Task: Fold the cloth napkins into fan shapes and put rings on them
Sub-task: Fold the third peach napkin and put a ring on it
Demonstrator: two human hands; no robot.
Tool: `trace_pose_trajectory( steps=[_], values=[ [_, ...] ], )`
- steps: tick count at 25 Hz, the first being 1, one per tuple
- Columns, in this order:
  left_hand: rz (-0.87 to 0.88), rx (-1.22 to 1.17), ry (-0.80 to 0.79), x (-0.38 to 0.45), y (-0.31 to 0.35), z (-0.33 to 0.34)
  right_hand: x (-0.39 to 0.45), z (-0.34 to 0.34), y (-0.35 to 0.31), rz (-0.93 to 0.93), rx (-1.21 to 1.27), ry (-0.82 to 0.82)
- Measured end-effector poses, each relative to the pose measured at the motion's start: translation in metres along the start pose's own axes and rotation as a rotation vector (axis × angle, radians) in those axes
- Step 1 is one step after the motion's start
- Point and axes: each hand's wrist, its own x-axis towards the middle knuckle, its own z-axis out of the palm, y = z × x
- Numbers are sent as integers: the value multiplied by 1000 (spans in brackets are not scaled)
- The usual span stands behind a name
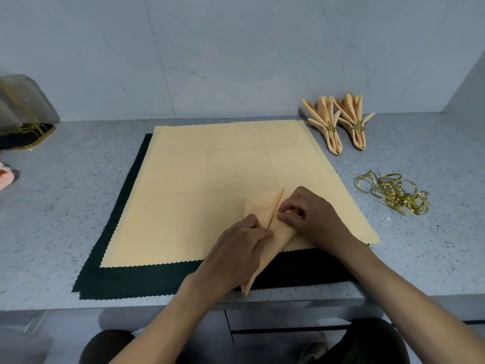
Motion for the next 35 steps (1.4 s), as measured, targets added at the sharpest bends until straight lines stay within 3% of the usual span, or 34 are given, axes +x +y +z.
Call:
trace_pose_trajectory(
  steps=[3, 5, 8, 12, 17, 20, 24, 28, 32, 35],
  values=[
    [18, 12, -108, 6, -3, -10, -29, 2, -23, -99, -214, 283],
    [40, 20, -148, 8, -3, -14, -65, 5, -55, -193, -176, 224],
    [6, 30, -163, 12, -4, -17, -98, 17, -93, -155, -154, 32],
    [-3, 45, -168, 16, -6, -19, -100, 32, -106, -114, -140, -8],
    [-24, 247, -131, 24, -12, -25, -100, -1, -81, 43, -114, 14],
    [114, 333, -92, 28, -18, -25, -74, -41, -35, 166, -141, -17],
    [108, 125, -128, 27, -29, -20, -48, -49, -9, 99, -256, -27],
    [63, 71, 6, 21, -41, -14, -45, -14, -22, -104, -290, 3],
    [63, 67, 98, 11, -57, -15, -45, -7, -16, -61, -278, 9],
    [24, -21, 97, 10, -63, -17, -34, -4, -35, -44, -428, -6]
  ],
)
